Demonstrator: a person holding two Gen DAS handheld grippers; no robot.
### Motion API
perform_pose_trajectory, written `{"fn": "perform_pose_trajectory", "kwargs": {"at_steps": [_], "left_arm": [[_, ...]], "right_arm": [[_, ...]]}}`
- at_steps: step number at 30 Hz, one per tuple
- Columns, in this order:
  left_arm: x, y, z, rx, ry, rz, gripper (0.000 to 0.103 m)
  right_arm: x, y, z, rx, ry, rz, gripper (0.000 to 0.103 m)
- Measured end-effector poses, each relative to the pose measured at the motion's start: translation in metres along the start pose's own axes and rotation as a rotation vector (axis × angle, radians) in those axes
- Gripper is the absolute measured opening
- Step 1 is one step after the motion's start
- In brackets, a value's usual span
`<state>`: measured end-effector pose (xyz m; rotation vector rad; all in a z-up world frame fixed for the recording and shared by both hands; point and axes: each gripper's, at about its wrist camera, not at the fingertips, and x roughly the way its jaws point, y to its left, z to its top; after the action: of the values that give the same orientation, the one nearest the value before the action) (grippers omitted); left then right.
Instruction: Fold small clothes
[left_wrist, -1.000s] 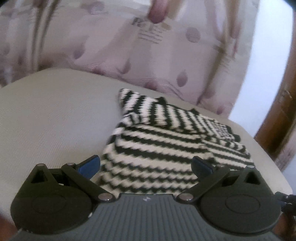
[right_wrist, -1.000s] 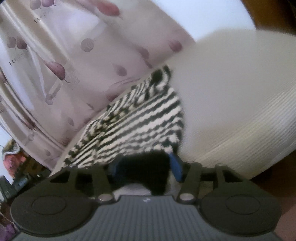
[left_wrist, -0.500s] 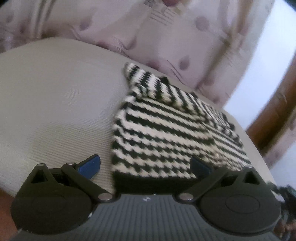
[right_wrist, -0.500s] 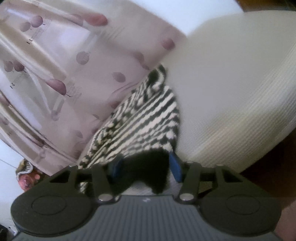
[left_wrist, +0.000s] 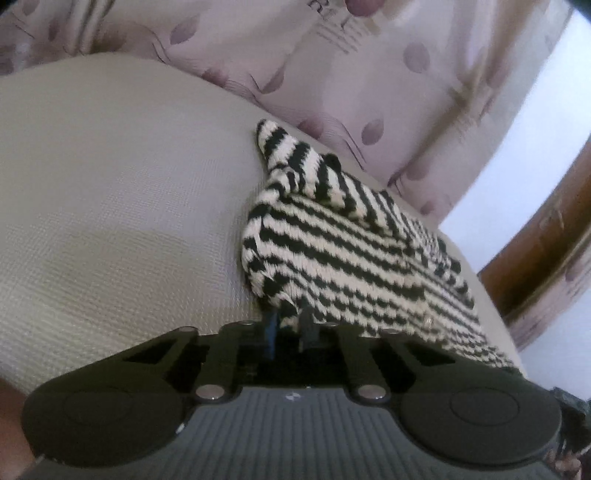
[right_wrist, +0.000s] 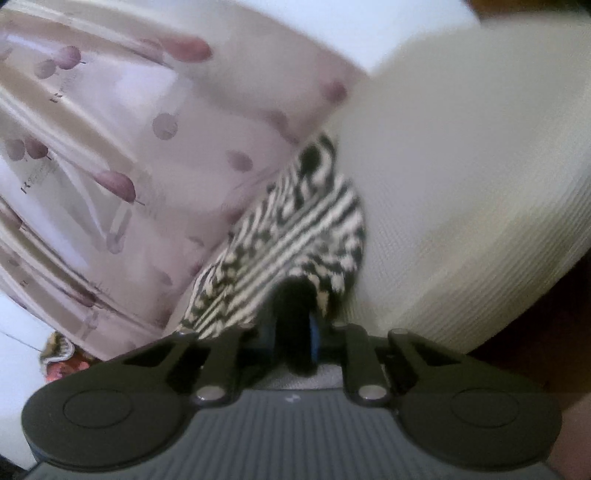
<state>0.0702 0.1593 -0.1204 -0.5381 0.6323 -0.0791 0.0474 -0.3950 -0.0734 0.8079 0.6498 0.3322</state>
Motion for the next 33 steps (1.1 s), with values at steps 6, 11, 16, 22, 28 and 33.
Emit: {"fn": "perform_pose_trajectory", "kwargs": {"at_steps": [6,11,16,22,28,33], "left_arm": [[-0.008,-0.010,0.008,0.083,0.007,0.033,0.007],[-0.012,-0.005,0.000,0.093,0.003,0.051,0.032],[-0.029,-0.008,0.003,0.119,-0.078,0.068,0.092],[-0.014,-0.019,0.000,0.198,-0.010,0.061,0.093],[0.007,-0.013,-0.001,0.150,0.038,-0.010,0.086],[0.023,-0.014,0.005,0.124,0.090,-0.054,0.026]], "right_arm": [[-0.013,0.001,0.016,-0.113,0.079,-0.102,0.008],[-0.023,-0.024,0.010,0.030,0.019,-0.030,0.017],[-0.032,-0.033,0.014,0.078,-0.044,-0.031,0.071],[0.004,-0.031,0.004,0.097,0.057,0.029,0.071],[0.036,-0.026,0.004,0.190,0.070,0.125,0.071],[0.053,-0.026,0.001,0.254,0.089,0.120,0.066]]}}
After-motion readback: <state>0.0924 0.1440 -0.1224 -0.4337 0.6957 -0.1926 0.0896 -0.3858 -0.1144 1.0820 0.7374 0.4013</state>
